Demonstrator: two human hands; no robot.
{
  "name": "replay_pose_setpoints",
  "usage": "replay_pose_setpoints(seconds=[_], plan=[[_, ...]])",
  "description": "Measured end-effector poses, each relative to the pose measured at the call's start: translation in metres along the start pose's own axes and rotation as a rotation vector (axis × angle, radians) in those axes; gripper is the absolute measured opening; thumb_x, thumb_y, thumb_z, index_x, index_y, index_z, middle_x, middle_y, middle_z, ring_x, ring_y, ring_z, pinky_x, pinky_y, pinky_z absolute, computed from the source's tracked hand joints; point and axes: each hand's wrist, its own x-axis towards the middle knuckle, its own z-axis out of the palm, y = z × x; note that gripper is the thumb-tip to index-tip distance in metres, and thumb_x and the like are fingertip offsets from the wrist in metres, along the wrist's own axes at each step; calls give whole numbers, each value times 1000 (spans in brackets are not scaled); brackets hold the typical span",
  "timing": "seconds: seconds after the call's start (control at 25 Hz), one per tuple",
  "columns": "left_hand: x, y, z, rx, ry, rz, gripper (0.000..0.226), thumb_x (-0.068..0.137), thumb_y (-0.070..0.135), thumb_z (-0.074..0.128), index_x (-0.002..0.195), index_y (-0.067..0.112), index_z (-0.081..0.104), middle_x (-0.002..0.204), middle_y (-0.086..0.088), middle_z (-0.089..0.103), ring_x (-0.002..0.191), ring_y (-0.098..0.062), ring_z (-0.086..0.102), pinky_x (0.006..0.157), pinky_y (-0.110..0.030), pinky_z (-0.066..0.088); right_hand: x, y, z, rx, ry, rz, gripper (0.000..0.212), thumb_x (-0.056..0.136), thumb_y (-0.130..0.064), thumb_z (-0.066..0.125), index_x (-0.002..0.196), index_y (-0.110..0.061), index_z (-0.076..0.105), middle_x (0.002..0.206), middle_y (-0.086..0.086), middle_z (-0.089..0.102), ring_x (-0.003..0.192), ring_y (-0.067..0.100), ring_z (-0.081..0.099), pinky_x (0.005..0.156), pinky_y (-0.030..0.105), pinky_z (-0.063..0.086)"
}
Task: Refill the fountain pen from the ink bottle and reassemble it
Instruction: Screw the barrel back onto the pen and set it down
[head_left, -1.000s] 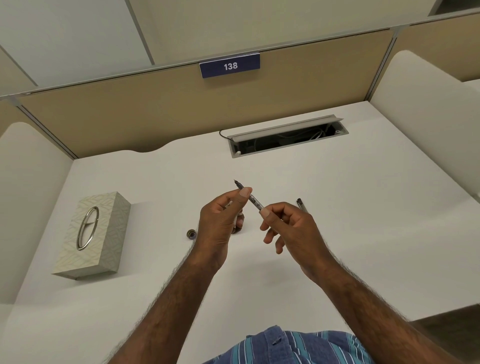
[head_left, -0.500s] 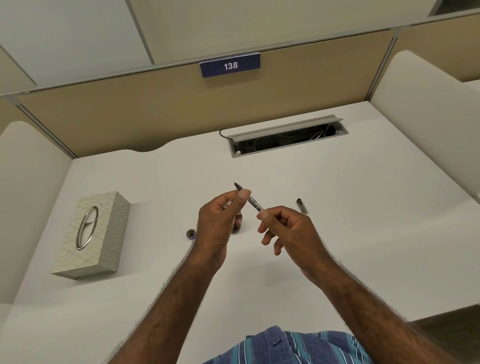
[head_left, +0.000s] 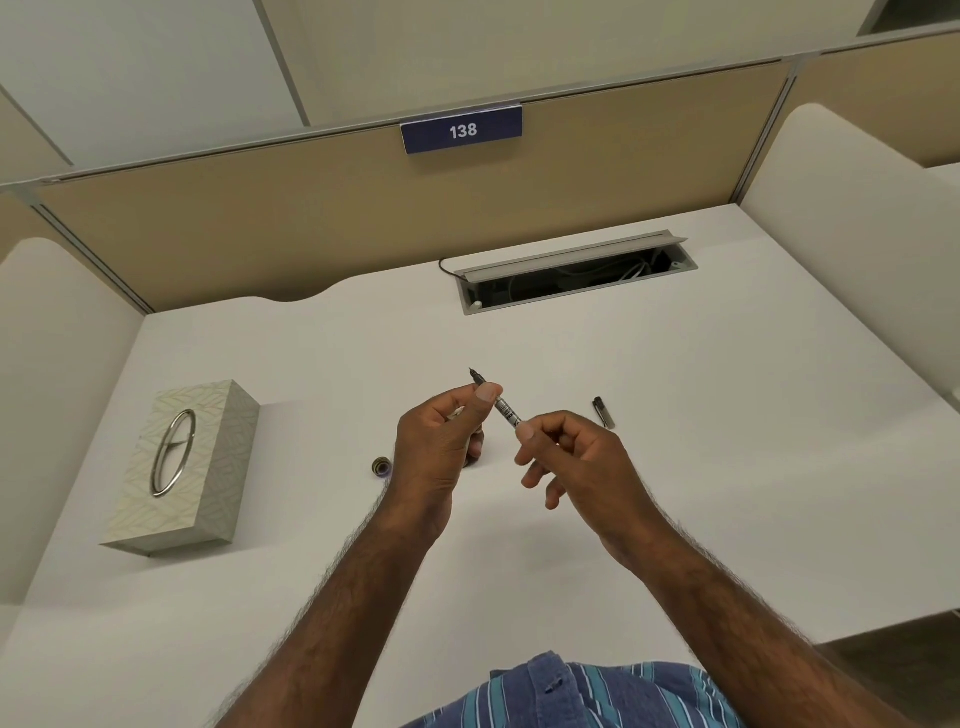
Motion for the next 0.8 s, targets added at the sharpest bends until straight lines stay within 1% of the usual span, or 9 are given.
replay_pose_setpoints(seconds=[0.12, 0.28, 0.4, 0.48, 0.56, 0.64, 0.72, 0.8], plan=[[0, -2, -1, 3, -11, 0, 22, 88, 39, 77, 102, 24, 84, 62, 8, 53, 65, -17, 45, 63, -25, 45, 1, 2, -1, -26, 27, -29, 15, 96, -31, 77, 94, -15, 78, 82, 5, 79, 72, 20, 72, 60, 38, 52], [2, -1, -2, 19, -25, 13, 19, 89, 36, 77, 99, 22, 84, 63, 6, 50, 64, -18, 43, 62, -26, 42, 2, 4, -1, 11, -13, 8, 19, 100, -27, 72, 97, -9, 77, 77, 4, 75, 69, 19, 69, 57, 34, 50], [5, 0, -2, 25, -32, 15, 20, 88, 36, 78, 99, 20, 84, 63, 3, 50, 61, -18, 42, 59, -25, 41, 3, 5, 1, 106, -64, 65, 19, 103, -25, 68, 94, -11, 78, 80, 8, 71, 68, 19, 66, 57, 35, 50], [6, 0, -2, 30, -30, 19, 20, 88, 35, 78, 98, 20, 84, 60, 3, 51, 60, -18, 43, 56, -22, 41, 3, 5, 1, 119, -61, 78, 19, 103, -26, 69, 94, -13, 79, 85, 12, 74, 71, 19, 68, 60, 36, 52], [9, -1, -1, 34, -22, 6, 18, 87, 34, 79, 97, 20, 84, 59, 3, 51, 59, -17, 44, 53, -20, 41, 3, 6, 0, 43, -11, 42, 15, 99, -28, 73, 100, -15, 80, 87, 6, 79, 74, 15, 70, 64, 35, 56], [11, -4, 0, 40, -36, -21, 18, 87, 33, 79, 96, 19, 85, 60, 2, 52, 58, -17, 44, 51, -19, 41, 5, 7, -3, -76, 52, -35, 11, 94, -31, 80, 101, -23, 81, 84, 0, 79, 73, 11, 69, 66, 28, 56], [11, -8, 3, 61, -66, -51, 19, 86, 34, 79, 95, 19, 84, 62, -2, 50, 58, -18, 44, 51, -20, 40, 8, 10, -6, -170, 100, -84, 12, 88, -33, 86, 98, -26, 82, 83, -1, 79, 71, 8, 69, 65, 18, 54], [13, -10, 5, 84, -97, -72, 19, 87, 36, 80, 94, 18, 84, 65, -6, 49, 61, -20, 43, 52, -22, 40, 11, 13, -9, -231, 137, -98, 10, 86, -32, 88, 93, -25, 83, 81, 0, 79, 67, 7, 69, 64, 14, 53]])
